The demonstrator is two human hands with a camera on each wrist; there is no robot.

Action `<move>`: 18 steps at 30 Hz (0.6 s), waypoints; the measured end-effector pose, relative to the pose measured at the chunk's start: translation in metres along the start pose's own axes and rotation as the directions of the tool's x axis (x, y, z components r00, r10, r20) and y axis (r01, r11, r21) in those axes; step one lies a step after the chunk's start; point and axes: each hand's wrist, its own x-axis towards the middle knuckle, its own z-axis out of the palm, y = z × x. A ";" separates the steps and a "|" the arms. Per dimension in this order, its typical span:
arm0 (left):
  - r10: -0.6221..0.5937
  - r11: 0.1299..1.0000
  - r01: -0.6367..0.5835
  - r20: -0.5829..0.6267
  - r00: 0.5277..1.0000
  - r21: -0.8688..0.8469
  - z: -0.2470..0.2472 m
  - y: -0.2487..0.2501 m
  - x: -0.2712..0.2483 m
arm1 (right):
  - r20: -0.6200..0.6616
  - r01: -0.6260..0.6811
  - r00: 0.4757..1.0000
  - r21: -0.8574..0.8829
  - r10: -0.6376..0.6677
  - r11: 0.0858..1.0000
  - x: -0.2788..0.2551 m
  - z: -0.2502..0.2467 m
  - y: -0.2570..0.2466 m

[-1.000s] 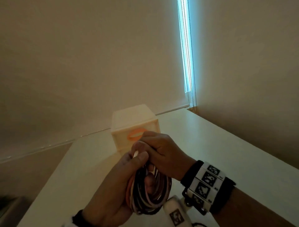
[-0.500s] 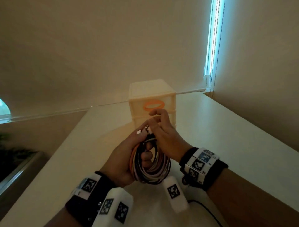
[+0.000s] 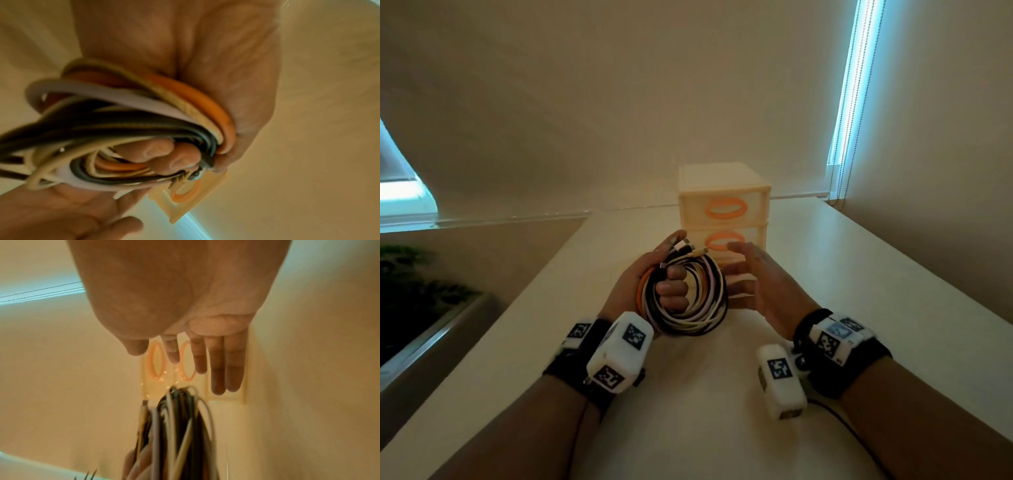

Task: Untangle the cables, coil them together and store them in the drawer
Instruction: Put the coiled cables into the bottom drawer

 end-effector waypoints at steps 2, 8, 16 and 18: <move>0.007 1.000 -0.007 0.040 0.999 0.003 -0.003 -0.001 -0.003 | 0.013 -0.044 0.999 0.009 0.044 0.999 -0.002 -0.001 0.006; -0.064 0.998 0.065 0.074 0.995 -0.001 -0.015 -0.005 0.003 | 0.009 -0.070 0.997 -0.105 0.071 0.992 0.007 0.004 0.017; -0.036 0.999 0.036 -0.011 0.999 0.011 -0.021 -0.018 0.003 | -0.020 -0.068 0.998 -0.225 0.065 0.972 0.007 -0.006 0.032; -0.083 0.996 0.085 0.064 0.995 -0.027 -0.030 -0.022 0.002 | -0.004 -0.095 0.995 -0.222 0.096 0.971 0.005 -0.011 0.035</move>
